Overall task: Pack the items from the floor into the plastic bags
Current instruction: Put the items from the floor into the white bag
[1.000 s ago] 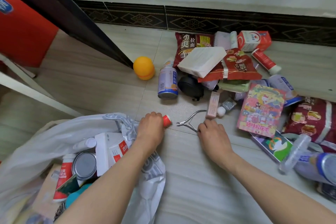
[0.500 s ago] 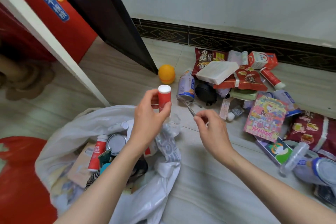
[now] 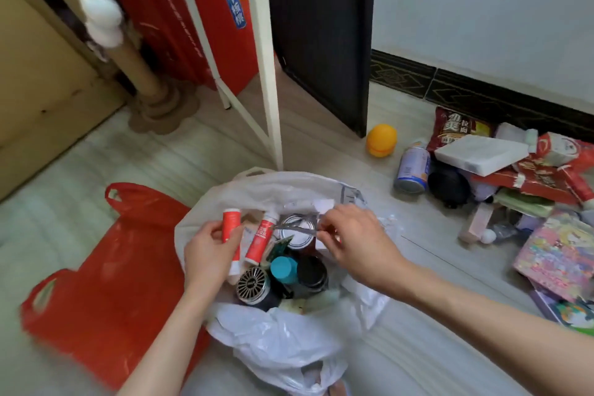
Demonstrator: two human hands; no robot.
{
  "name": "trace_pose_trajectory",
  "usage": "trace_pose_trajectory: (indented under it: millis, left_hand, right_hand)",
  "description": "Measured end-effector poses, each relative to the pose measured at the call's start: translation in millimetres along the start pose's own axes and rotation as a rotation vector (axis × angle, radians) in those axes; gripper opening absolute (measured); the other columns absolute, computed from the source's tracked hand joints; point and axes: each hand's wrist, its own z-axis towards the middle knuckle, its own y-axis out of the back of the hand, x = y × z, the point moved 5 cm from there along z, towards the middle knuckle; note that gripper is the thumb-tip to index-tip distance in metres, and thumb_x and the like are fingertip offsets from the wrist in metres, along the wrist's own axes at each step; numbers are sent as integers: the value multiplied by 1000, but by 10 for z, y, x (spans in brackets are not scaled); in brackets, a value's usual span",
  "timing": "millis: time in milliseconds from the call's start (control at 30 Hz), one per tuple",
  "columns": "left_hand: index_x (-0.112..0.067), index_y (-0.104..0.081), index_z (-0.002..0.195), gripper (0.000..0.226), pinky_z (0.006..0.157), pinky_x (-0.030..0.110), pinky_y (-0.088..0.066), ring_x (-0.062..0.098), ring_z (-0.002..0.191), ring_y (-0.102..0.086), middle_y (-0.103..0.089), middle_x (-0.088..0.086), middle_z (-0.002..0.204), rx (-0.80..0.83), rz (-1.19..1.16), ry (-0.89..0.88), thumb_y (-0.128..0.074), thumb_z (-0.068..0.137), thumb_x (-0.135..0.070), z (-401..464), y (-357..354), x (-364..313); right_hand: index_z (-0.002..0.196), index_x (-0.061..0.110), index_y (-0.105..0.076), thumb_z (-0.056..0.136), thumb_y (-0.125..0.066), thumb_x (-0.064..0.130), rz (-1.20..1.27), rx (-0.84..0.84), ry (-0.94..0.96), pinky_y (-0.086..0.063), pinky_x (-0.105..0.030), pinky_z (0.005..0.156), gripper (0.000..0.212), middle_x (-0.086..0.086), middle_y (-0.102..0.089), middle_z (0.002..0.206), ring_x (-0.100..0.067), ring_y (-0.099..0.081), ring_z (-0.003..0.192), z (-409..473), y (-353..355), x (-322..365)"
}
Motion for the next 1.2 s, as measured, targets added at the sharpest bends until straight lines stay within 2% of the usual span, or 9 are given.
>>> trace_pose_trajectory:
  millis: [100, 267, 433, 567, 700, 833, 933, 1067, 1200]
  left_hand:
    - [-10, -64, 108, 33, 71, 24, -38, 20, 88, -63, -71, 11, 98, 74, 72, 20, -68, 81, -27, 22, -119, 286]
    - [-7, -63, 110, 35, 78, 28, -43, 25, 94, -63, -70, 12, 101, 111, 71, 24, -70, 79, -22, 183, -282, 368]
    - [-9, -62, 114, 29, 86, 34, -47, 26, 99, -61, -65, 12, 114, 226, 92, -66, -61, 86, -15, 246, -436, 289]
    - [-14, -50, 129, 42, 99, 31, -34, 24, 121, -47, -49, 9, 134, 344, 190, -223, -56, 90, -27, 98, -449, 220]
    - [-14, -45, 135, 48, 104, 22, -18, 20, 134, -32, -34, 7, 146, 299, 215, -402, -54, 90, -28, -123, -392, 16]
    - [-14, -47, 131, 56, 108, 30, -20, 22, 136, -28, -31, 7, 148, 217, 208, -594, -41, 86, -47, -270, -408, -449]
    - [-13, -46, 131, 57, 109, 34, -23, 23, 136, -27, -34, 9, 147, 216, 214, -739, -36, 86, -45, -443, -596, -921]
    - [-12, -48, 129, 50, 107, 42, -28, 29, 133, -36, -41, 13, 142, 303, 273, -957, -38, 88, -39, -819, -1174, -1383]
    - [-10, -49, 126, 48, 100, 48, -40, 35, 129, -42, -43, 18, 139, 475, 333, -1028, -39, 85, -34, -1130, -1920, -1476]
  right_hand:
    - [106, 15, -59, 93, -45, 26, -94, 32, 26, -30, -35, 87, 21, -4, -58, 110, -25, -45, 110, 294, -164, 140]
    - [106, 17, -62, 91, -45, 21, -193, 44, 53, -21, -31, 74, 23, -4, -59, 109, -25, -46, 106, 501, -390, 146]
    - [109, 14, -64, 88, -51, 17, -162, 64, 78, -36, -38, 87, 25, -9, -62, 108, -31, -51, 105, 444, -471, 75]
    - [98, 13, -66, 78, -53, 22, -140, 29, 84, -50, -39, 73, 25, -8, -66, 93, -33, -62, 84, 211, -345, -189]
    - [103, 12, -64, 76, -57, 23, -237, -13, -57, -51, -38, 73, 30, -8, -65, 98, -32, -64, 87, -133, -104, -642]
    - [117, 7, -58, 80, -68, 20, -264, -76, -254, -49, -44, 83, 40, -13, -63, 111, -35, -61, 99, -502, 127, -1143]
    - [122, 6, -54, 81, -67, 22, -280, -59, -377, -47, -44, 87, 46, -13, -60, 118, -36, -58, 104, -775, 246, -1477]
    - [132, 9, -44, 90, -55, 27, -218, -33, -580, -43, -40, 93, 47, -10, -51, 128, -30, -50, 115, -1077, 351, -1884]
    - [122, 4, -52, 91, -53, 21, -137, -115, -741, -41, -41, 90, 36, -16, -56, 119, -34, -50, 111, -1246, 375, -2254]
